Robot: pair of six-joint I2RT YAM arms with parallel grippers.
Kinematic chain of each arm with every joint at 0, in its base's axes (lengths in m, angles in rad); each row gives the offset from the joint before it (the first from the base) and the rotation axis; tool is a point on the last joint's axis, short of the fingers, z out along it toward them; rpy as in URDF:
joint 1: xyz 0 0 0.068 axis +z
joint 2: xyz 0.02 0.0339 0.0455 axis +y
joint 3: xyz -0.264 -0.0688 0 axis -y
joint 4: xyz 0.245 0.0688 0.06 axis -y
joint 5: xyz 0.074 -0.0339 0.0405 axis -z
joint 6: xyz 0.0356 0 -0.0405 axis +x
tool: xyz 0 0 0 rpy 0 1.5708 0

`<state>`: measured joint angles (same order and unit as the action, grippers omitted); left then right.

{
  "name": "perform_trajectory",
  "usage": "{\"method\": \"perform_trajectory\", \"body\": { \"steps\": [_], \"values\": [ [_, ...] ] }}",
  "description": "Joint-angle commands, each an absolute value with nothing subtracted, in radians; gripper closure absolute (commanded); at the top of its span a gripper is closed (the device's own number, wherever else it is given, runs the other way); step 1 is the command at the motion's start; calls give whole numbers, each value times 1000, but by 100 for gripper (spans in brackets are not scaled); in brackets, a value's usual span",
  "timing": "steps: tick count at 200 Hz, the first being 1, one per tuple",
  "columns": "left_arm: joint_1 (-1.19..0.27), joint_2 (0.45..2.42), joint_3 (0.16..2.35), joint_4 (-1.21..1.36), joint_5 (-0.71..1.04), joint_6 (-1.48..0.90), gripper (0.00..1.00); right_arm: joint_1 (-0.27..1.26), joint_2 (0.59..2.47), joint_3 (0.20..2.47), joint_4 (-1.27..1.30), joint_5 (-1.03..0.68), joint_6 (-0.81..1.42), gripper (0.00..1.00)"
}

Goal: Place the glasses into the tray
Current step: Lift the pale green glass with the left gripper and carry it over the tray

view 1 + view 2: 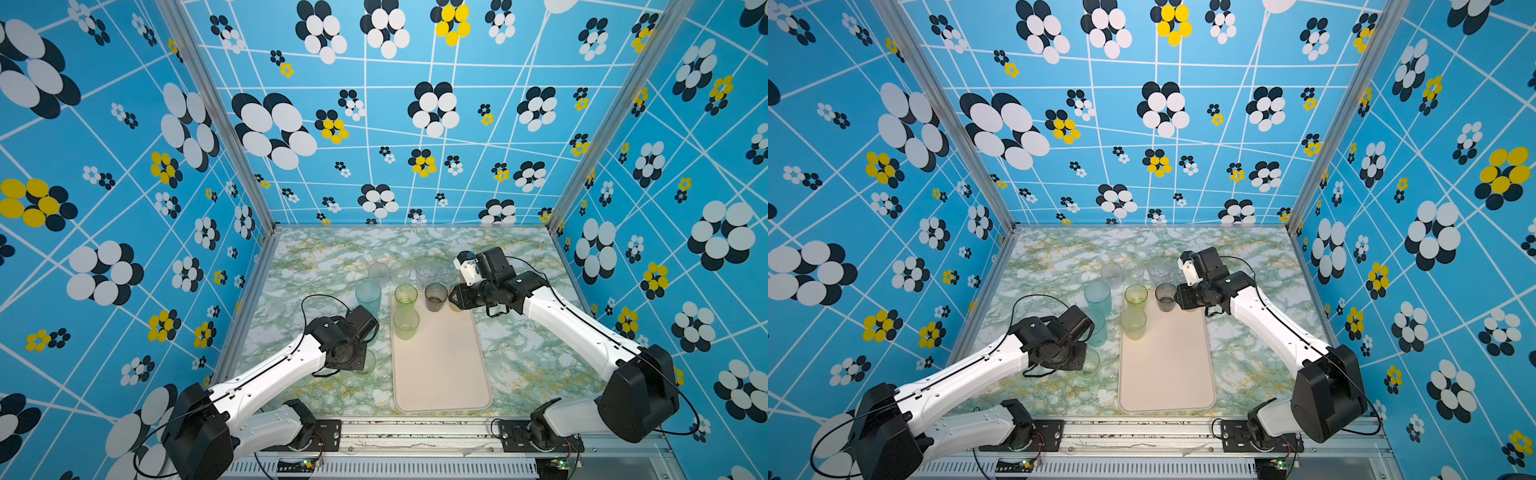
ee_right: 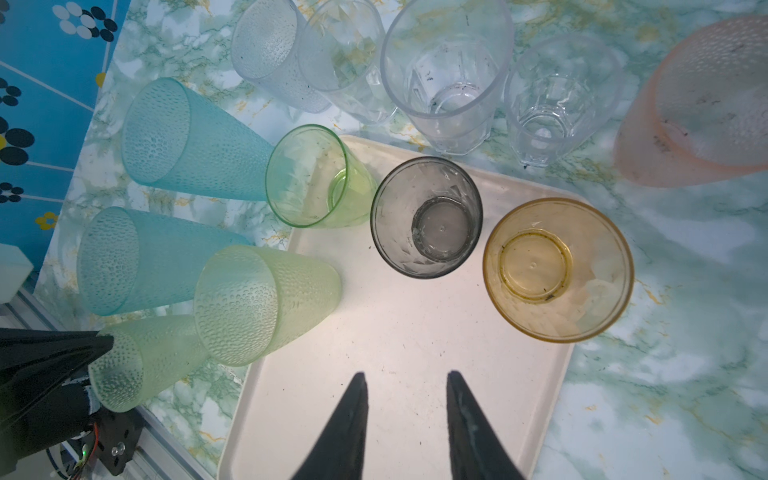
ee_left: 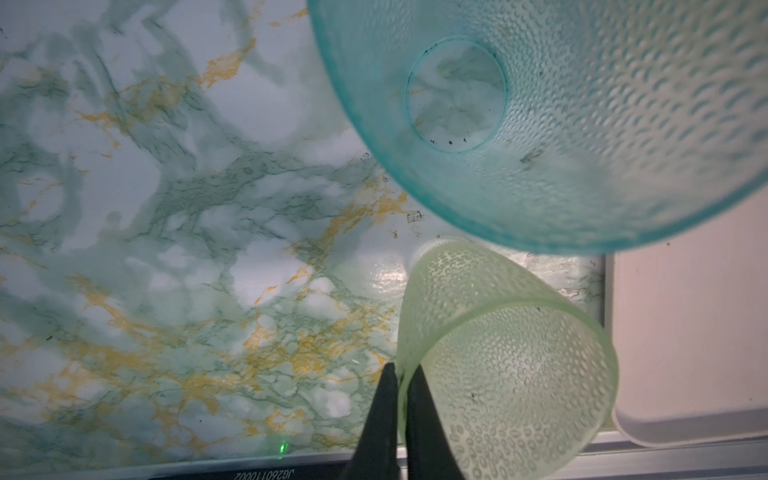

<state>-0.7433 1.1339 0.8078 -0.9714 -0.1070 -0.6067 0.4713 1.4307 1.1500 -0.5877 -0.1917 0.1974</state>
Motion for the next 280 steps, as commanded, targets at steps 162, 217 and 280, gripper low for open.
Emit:
{"method": "perform_trajectory", "body": {
  "steps": [162,217,280],
  "values": [
    [-974,1651,1568,-951,171,-248,93,319,1366,1087,-646,-168,199,67],
    [-933,1914,1816,-1085,128,-116,93,303,1356,1087,-662,-163,195,67],
    [-835,2035,1867,-1097,156,-59,93,302,1370,1100,-667,-164,195,67]
  ]
}}
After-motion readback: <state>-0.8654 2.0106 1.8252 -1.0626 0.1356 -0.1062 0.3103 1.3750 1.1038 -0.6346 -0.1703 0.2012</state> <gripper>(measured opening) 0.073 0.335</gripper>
